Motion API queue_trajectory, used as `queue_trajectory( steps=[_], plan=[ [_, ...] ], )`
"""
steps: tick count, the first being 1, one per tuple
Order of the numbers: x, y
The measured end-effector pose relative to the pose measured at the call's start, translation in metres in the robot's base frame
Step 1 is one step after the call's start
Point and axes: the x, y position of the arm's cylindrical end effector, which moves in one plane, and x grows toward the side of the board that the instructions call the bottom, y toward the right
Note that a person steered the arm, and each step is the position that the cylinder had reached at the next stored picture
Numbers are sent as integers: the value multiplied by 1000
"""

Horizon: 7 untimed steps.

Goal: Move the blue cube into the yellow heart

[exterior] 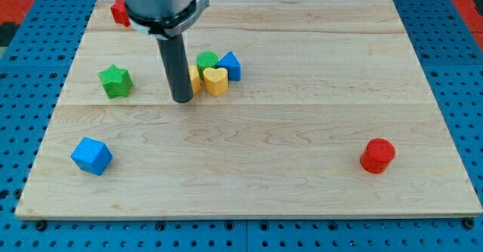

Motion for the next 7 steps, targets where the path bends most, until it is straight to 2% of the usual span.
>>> queue_trajectory(
  steps=[1, 2, 3, 4, 5, 6, 7],
  plan=[
    [25, -33],
    [22, -136],
    [77, -200],
    [138, -163],
    [129, -91],
    [76, -93],
    [106, -156]
  ],
)
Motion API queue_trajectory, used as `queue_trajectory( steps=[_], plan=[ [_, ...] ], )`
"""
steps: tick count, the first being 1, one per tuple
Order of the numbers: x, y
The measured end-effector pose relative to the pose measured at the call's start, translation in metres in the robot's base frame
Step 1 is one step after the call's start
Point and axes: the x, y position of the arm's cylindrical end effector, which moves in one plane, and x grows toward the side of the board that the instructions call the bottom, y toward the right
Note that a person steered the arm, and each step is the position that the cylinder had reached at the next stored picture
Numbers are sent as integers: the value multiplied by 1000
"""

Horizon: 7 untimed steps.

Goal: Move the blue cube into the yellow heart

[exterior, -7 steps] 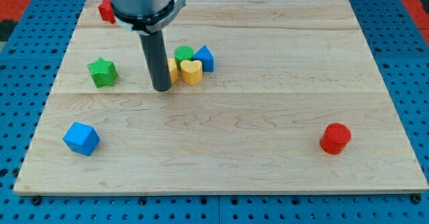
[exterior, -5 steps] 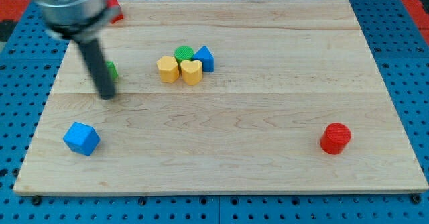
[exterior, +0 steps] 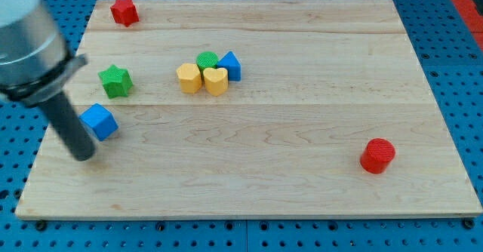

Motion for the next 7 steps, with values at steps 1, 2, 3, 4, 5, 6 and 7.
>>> queue_trajectory(
  steps=[1, 2, 3, 4, 5, 6, 7],
  plan=[
    [-29, -38],
    [-28, 75],
    [-39, 137],
    [-8, 48],
    [-36, -13],
    [-64, 24],
    [-61, 95]
  ],
)
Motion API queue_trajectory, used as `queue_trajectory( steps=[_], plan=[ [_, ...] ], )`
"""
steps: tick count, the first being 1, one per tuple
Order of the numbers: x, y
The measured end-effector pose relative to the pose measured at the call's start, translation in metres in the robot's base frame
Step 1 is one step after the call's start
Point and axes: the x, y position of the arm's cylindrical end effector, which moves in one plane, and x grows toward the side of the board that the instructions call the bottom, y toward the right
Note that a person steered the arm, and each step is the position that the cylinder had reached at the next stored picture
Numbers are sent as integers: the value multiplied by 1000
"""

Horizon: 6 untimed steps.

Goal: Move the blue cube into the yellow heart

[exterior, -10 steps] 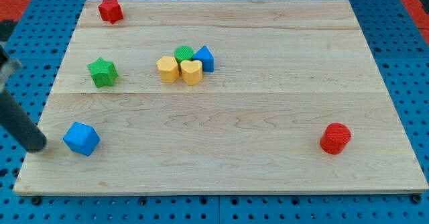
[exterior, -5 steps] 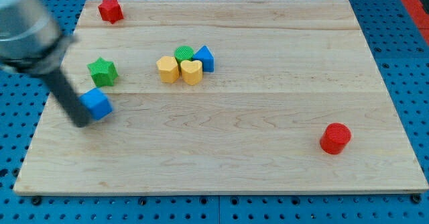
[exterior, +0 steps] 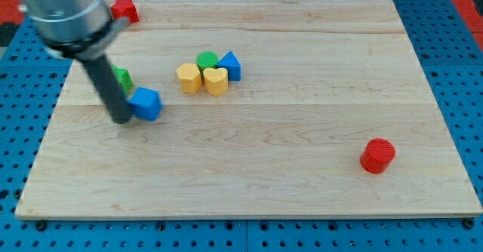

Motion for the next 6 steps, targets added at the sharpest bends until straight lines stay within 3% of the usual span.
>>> queue_trajectory(
  steps=[1, 2, 3, 6],
  plan=[
    [4, 23],
    [-13, -8],
    [-24, -3],
    [-26, 93]
  ],
)
